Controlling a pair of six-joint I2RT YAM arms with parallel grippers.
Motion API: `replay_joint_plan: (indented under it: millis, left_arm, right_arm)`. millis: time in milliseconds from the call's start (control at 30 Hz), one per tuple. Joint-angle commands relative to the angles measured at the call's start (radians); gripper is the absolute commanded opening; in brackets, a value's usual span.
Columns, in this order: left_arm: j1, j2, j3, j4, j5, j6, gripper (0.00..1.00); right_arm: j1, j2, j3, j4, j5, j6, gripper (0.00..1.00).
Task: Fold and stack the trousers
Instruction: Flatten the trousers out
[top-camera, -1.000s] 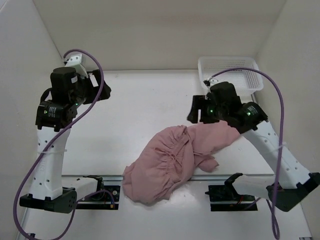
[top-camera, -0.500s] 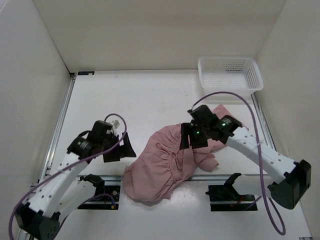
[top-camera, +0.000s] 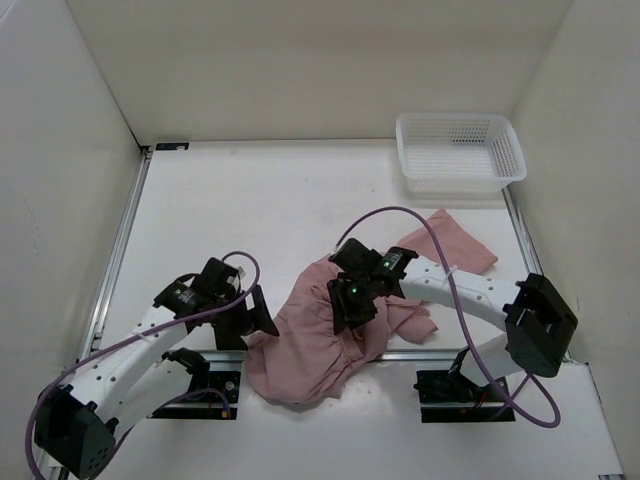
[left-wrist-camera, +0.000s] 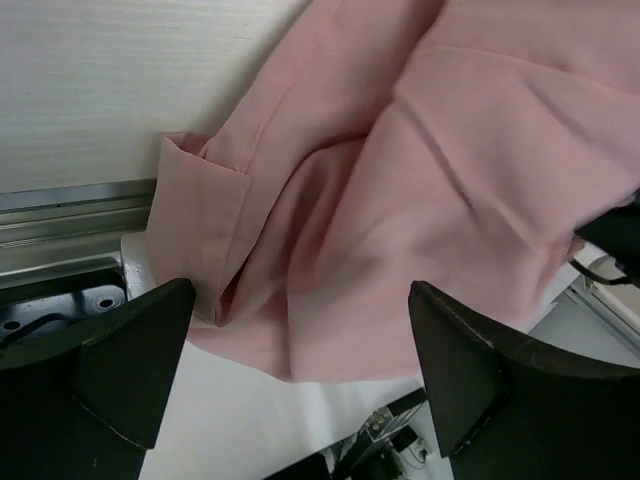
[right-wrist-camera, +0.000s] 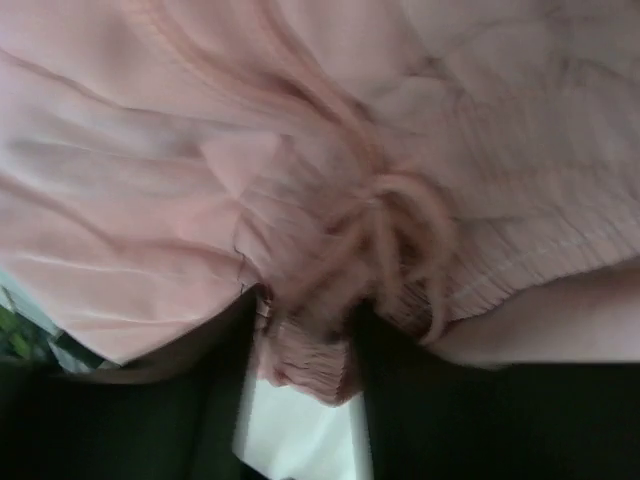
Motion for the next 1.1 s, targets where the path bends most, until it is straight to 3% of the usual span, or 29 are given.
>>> replay_joint_plan:
  millis: [0, 33, 67, 133, 167, 300, 367, 467, 500, 533, 600, 633, 667, 700, 733, 767, 800, 833, 867, 933, 1000, 1033, 1067]
  left_arm:
    - [-0.005, 0.011, -0.044, 0.098, 0.046, -0.023, 1.00]
    - [-0.005, 0.021, -0.044, 0.118, 0.056, -0.023, 0.97]
    - [-0.005, 0.021, -0.044, 0.133, 0.066, -0.023, 0.70]
    - [-0.005, 0.066, -0.021, 0.143, 0.050, -0.013, 0.23]
    - [-0.005, 0.086, -0.004, 0.143, 0.041, 0.001, 0.10]
    - [-0.005, 0.205, 0.157, 0.143, -0.090, 0.067, 0.10]
    - [-0.005, 0.298, 0.336, 0.143, -0.144, 0.096, 0.10]
    - [0.025, 0.476, 0.708, 0.092, -0.227, 0.191, 0.10]
    - [0.039, 0.526, 0.828, 0.019, -0.241, 0.220, 0.10]
    - [0.067, 0.570, 1.099, -0.029, -0.285, 0.262, 0.10]
    - [0.076, 0.706, 1.397, -0.119, -0.316, 0.299, 0.10]
    - [0.088, 0.751, 1.541, -0.194, -0.316, 0.317, 0.10]
    - [0.100, 0.796, 1.823, -0.240, -0.306, 0.338, 0.10]
    - [0.101, 0.872, 1.938, -0.280, -0.290, 0.339, 0.10]
    - [0.101, 0.873, 1.981, -0.281, -0.275, 0.339, 0.10]
    - [0.110, 0.850, 1.902, -0.232, -0.235, 0.330, 0.10]
    - [0.110, 0.806, 1.836, -0.209, -0.218, 0.329, 0.10]
    - [0.110, 0.784, 1.762, -0.190, -0.218, 0.329, 0.10]
    - [0.110, 0.760, 1.590, -0.169, -0.218, 0.314, 0.10]
    - [0.101, 0.691, 1.416, -0.085, -0.201, 0.287, 0.10]
    - [0.088, 0.664, 1.224, -0.043, -0.178, 0.262, 0.10]
    - [0.073, 0.655, 1.179, -0.020, -0.178, 0.262, 0.14]
    - [0.073, 0.655, 1.139, -0.008, -0.166, 0.247, 0.21]
  right_arm:
    - [-0.001, -0.002, -0.015, 0.019, 0.037, 0.002, 0.37]
    - [-0.001, -0.002, -0.024, 0.019, 0.049, 0.002, 0.24]
    - [-0.012, -0.002, -0.013, 0.009, 0.062, 0.002, 0.06]
    - [-0.042, -0.028, 0.013, -0.011, 0.097, -0.019, 0.00]
    - [-0.059, -0.028, 0.051, -0.027, 0.120, -0.045, 0.00]
    - [-0.193, -0.019, 0.209, -0.047, 0.154, -0.136, 0.00]
    - [-0.272, 0.038, 0.377, -0.070, 0.154, -0.195, 0.00]
    - [-0.334, 0.156, 0.619, -0.131, 0.154, -0.260, 0.00]
    - [-0.378, 0.192, 0.840, -0.163, 0.143, -0.294, 0.00]
    - [-0.398, 0.273, 0.973, -0.203, 0.125, -0.309, 0.00]
    - [-0.443, 0.356, 1.261, -0.340, 0.091, -0.322, 0.00]
    - [-0.455, 0.428, 1.532, -0.381, 0.076, -0.335, 0.00]
    - [-0.486, 0.450, 1.635, -0.413, 0.026, -0.335, 0.00]
    - [-0.501, 0.441, 1.692, -0.433, 0.005, -0.335, 0.00]
    - [-0.521, 0.409, 1.650, -0.433, -0.007, -0.325, 0.00]
    - [-0.556, 0.365, 1.571, -0.412, -0.007, -0.325, 0.00]
    - [-0.573, 0.254, 1.365, -0.369, 0.013, -0.334, 0.00]
    - [-0.593, 0.196, 1.259, -0.354, 0.042, -0.334, 0.00]
    - [-0.640, 0.140, 1.154, -0.340, 0.065, -0.349, 0.00]
    - [-0.712, -0.026, 0.854, -0.299, 0.114, -0.349, 0.00]
    - [-0.834, -0.179, 0.676, -0.268, 0.160, -0.340, 0.00]
    - [-0.916, -0.221, 0.531, -0.259, 0.183, -0.326, 0.04]
    - [-0.953, -0.275, 0.474, -0.258, 0.204, -0.326, 0.18]
